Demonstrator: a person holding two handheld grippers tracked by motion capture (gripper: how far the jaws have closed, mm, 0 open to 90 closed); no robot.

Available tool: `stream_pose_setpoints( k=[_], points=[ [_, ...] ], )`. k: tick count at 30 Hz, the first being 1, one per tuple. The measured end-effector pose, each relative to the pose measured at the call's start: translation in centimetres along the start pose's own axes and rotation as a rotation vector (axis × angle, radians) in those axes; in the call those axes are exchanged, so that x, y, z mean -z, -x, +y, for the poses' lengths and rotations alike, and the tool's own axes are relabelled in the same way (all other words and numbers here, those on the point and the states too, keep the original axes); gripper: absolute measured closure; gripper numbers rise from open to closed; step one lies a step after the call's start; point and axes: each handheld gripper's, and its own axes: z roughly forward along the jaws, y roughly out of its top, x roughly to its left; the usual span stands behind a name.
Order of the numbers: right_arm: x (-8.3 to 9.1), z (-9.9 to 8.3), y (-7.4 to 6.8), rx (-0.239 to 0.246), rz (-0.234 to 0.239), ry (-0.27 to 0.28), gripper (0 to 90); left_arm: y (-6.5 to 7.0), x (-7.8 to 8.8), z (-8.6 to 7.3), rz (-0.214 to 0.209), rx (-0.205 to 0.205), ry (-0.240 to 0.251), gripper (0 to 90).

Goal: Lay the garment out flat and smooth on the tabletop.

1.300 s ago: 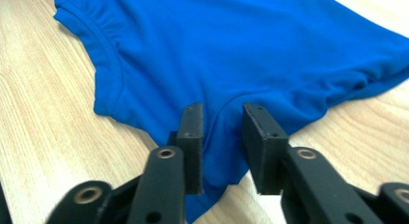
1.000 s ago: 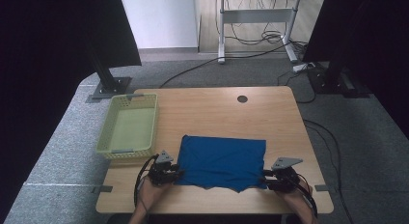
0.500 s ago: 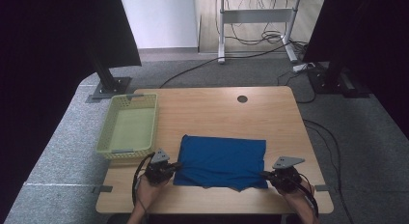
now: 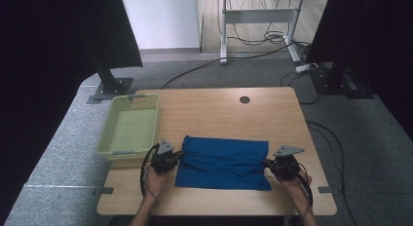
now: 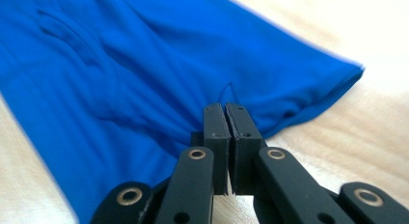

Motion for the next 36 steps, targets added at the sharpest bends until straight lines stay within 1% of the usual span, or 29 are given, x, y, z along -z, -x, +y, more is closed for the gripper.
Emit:
stream_pose_setpoints(
  k=[1, 2, 3, 4, 6, 8, 10, 11, 12, 15, 17, 18, 19, 20, 21, 22, 23, 24, 25, 26, 27, 28, 29, 30, 31, 34, 35, 36],
  points=[
    [-0.5, -0.4, 0.1, -0.004, 0.009, -0.022, 87.3, 0.2, -0.1, -0.2, 0.001, -0.010, -0.014, 87.4],
    [-0.5, -0.4, 0.1, -0.004, 0.009, -0.022, 87.3, 0.2, -0.1, -0.2, 0.001, -0.010, -0.014, 87.2],
    [-0.4, -0.5, 0.0, -0.002, 0.010, -0.028, 87.3, 0.4, 0.0, -0.3, 0.004, -0.021, -0.016, 87.2],
    [-0.4, -0.6, -0.1, 0.002, 0.013, -0.036, 87.3, 0.8, 0.2, -0.4, 0.002, -0.039, -0.029, 87.1],
    [-0.1, -1.0, -0.4, 0.003, 0.030, -0.047, 87.3, 1.2, 0.6, -0.7, -0.004, -0.053, -0.034, 87.1],
    [0.1, -1.2, -0.5, 0.006, 0.034, -0.050, 87.3, 1.2, 0.6, -0.7, -0.004, -0.053, -0.034, 87.1],
    [0.4, -1.4, -0.8, 0.009, 0.043, -0.056, 87.3, 1.6, 1.4, -1.3, -0.027, -0.057, -0.038, 87.1],
    [0.6, -1.6, -0.9, 0.010, 0.048, -0.057, 87.3, 1.6, 1.4, -1.3, -0.027, -0.057, -0.038, 87.1],
    [0.6, -1.6, -0.9, 0.010, 0.048, -0.057, 87.3, 1.8, 1.9, -1.7, -0.043, -0.055, -0.039, 87.1],
    [1.2, -2.2, -1.6, 0.008, 0.077, -0.066, 87.3, 2.1, 2.7, -2.5, -0.068, -0.045, -0.039, 87.0],
    [1.3, -2.3, -1.8, 0.005, 0.080, -0.069, 87.3, 2.1, 2.7, -2.5, -0.068, -0.045, -0.039, 87.0],
    [1.3, -2.3, -1.8, 0.005, 0.080, -0.069, 87.3, 2.1, 3.0, -2.6, -0.076, -0.044, -0.045, 87.0],
    [1.4, -2.2, -2.2, 0.028, 0.066, -0.074, 87.3, 2.1, 3.0, -2.5, -0.072, -0.052, -0.042, 87.3],
    [1.6, -2.0, -2.4, 0.036, 0.053, -0.071, 87.4, 2.0, 3.2, -2.3, -0.063, -0.062, -0.032, 87.5],
    [1.6, -2.0, -2.4, 0.036, 0.053, -0.071, 87.4, 2.0, 3.2, -2.3, -0.063, -0.062, -0.032, 87.7],
    [1.8, -1.8, -2.5, 0.044, 0.041, -0.059, 87.4, 2.0, 3.2, -2.3, -0.063, -0.062, -0.032, 87.7],
    [1.8, -1.8, -2.5, 0.044, 0.041, -0.059, 87.4, 1.3, 4.1, -0.8, -0.040, -0.057, 0.038, 87.7],
    [1.8, -1.8, -2.5, 0.044, 0.041, -0.059, 87.4, 1.3, 4.1, -0.8, -0.040, -0.057, 0.038, 87.9],
    [2.6, -0.5, -2.5, 0.059, 0.010, -0.007, 87.5, 0.7, 4.5, 0.6, -0.018, -0.049, 0.085, 87.9],
    [2.6, -0.5, -2.5, 0.059, 0.010, -0.007, 87.5, 0.7, 4.5, 0.6, -0.018, -0.049, 0.085, 87.9],
    [2.9, 0.7, -2.1, 0.058, -0.011, 0.023, 87.4, 0.3, 4.6, 2.0, 0.024, -0.063, 0.118, 87.9],
    [2.9, 1.8, -1.6, 0.055, -0.035, 0.041, 87.4, 0.0, 4.3, 2.5, 0.035, -0.057, 0.127, 87.9],
    [2.9, 1.8, -1.6, 0.055, -0.035, 0.041, 87.4, 0.0, 4.3, 2.5, 0.035, -0.057, 0.127, 87.8],
    [2.6, 2.2, -1.2, 0.050, -0.043, 0.049, 87.4, -0.5, 3.5, 3.0, 0.041, -0.034, 0.138, 87.8],
    [1.9, 2.6, -0.6, 0.027, -0.054, 0.057, 87.4, -0.6, 3.2, 3.1, 0.043, -0.030, 0.135, 87.8],
    [1.6, 2.6, -0.4, 0.020, -0.057, 0.056, 87.4, -0.6, 3.2, 3.1, 0.043, -0.030, 0.135, 87.8],
    [1.6, 2.6, -0.4, 0.020, -0.057, 0.056, 87.4, -1.0, 0.4, 2.2, 0.061, -0.009, 0.074, 87.8],
    [-0.9, 1.9, 0.9, -0.034, -0.055, 0.025, 87.4, -1.0, -0.1, 1.9, 0.065, -0.011, 0.057, 87.6]
  ],
)
